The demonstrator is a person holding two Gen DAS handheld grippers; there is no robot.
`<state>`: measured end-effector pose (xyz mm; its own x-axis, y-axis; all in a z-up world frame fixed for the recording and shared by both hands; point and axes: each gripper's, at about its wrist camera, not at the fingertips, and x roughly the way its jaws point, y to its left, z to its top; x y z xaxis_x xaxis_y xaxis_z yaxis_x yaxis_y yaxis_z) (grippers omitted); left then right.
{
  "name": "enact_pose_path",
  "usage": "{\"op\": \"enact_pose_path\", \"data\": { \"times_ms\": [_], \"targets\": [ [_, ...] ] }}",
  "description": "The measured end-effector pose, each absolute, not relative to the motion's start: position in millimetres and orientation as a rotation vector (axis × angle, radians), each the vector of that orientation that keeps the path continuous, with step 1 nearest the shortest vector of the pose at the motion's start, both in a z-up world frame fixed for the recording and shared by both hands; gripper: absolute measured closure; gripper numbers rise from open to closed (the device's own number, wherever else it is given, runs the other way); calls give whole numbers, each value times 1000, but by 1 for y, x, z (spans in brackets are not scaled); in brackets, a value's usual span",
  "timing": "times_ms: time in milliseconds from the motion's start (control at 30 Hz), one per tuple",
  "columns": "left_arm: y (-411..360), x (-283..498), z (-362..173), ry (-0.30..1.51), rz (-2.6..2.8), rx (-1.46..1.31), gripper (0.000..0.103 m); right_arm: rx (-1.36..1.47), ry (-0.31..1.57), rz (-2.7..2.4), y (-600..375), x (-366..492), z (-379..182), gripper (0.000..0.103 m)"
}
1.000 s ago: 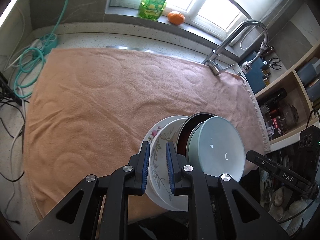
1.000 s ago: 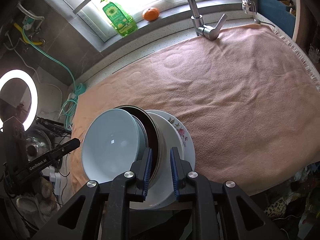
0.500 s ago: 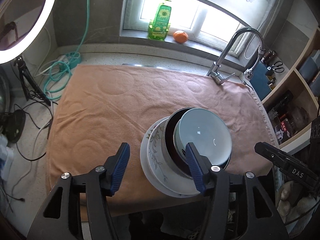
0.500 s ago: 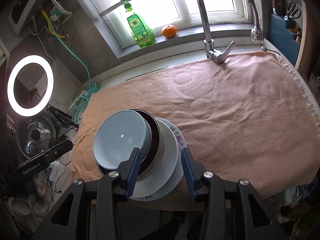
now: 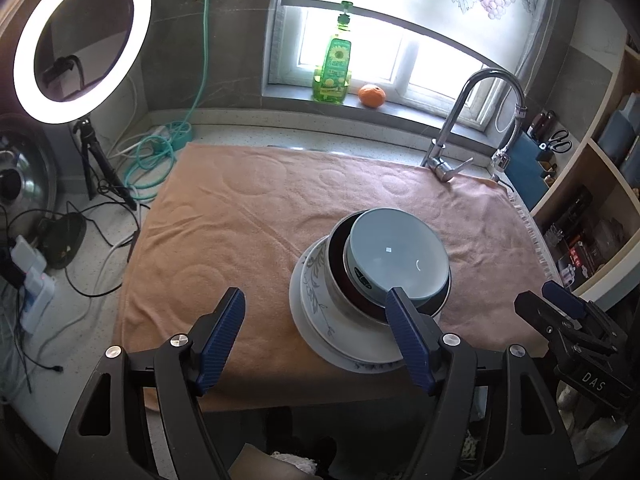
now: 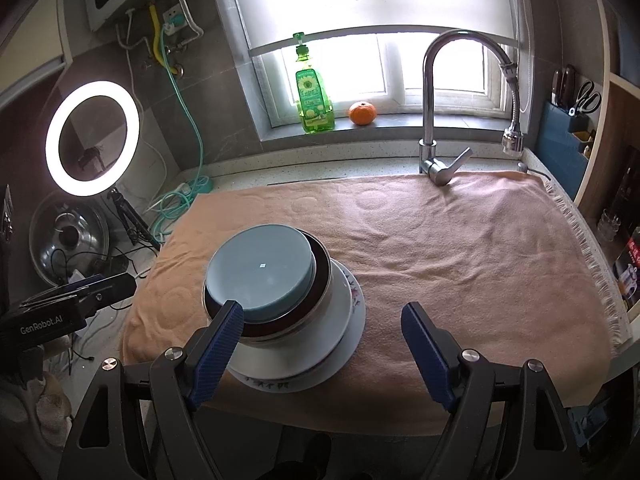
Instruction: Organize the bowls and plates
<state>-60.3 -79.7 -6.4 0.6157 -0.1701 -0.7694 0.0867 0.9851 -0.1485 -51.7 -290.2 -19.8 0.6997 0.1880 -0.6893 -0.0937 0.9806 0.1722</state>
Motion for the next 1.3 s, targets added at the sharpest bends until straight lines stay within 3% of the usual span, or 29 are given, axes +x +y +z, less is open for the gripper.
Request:
{"op": "enact_pose_path", "data": {
  "times_ms": [1300],
  "targets": [
    [-88, -73, 7, 832, -152, -85, 27, 139, 785, 136, -302, -59, -19, 24]
  ]
}}
